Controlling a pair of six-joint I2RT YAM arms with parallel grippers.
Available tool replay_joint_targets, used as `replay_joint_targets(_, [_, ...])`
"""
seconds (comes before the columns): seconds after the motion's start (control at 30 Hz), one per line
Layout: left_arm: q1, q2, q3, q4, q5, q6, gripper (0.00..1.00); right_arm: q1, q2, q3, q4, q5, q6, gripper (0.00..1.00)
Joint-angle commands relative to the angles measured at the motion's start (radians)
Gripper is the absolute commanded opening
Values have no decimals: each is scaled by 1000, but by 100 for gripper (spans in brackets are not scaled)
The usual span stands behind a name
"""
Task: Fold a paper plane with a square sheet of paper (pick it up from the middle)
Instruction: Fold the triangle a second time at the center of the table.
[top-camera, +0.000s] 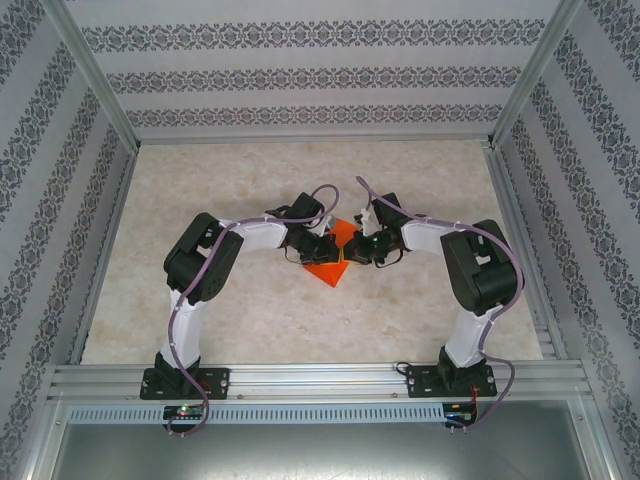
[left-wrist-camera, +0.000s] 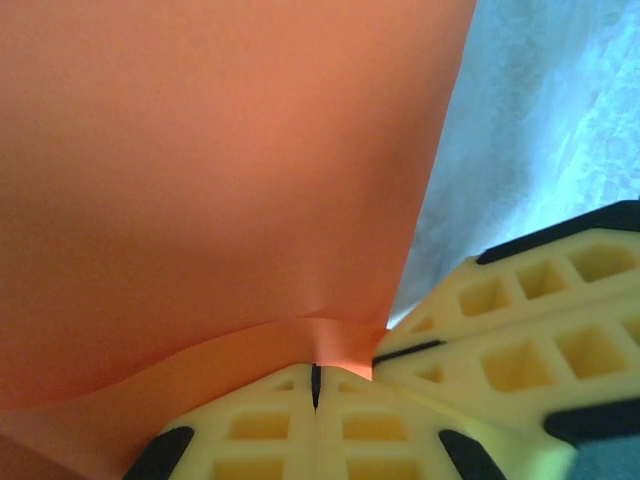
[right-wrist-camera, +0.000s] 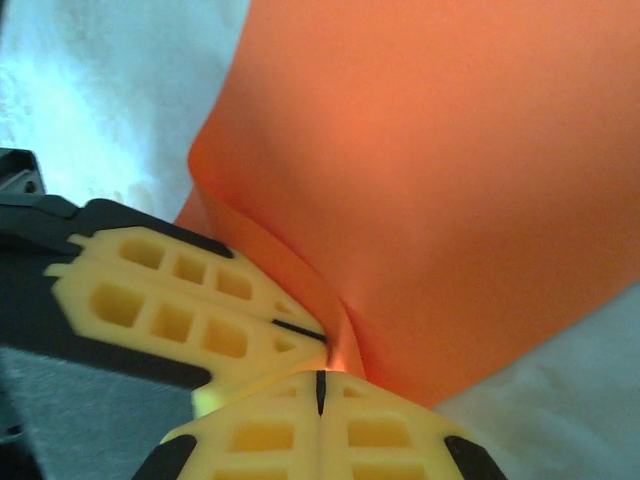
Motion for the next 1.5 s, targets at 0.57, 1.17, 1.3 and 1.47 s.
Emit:
replay_joint_targets(0.57, [-3, -76, 17, -56, 16, 41, 9, 15, 39, 35, -153, 183, -99, 2])
replay_joint_targets(1.17, [41, 11, 112, -205, -55, 173, 9, 15, 41, 47, -169, 182, -126, 2])
replay_joint_targets(1.3, [41, 29, 118, -213, -54, 181, 9, 14, 38, 47, -169, 180, -128, 2])
replay_joint_targets(1.47, [44, 45, 116, -230, -72, 196, 9, 14, 29, 52, -167, 175, -125, 2])
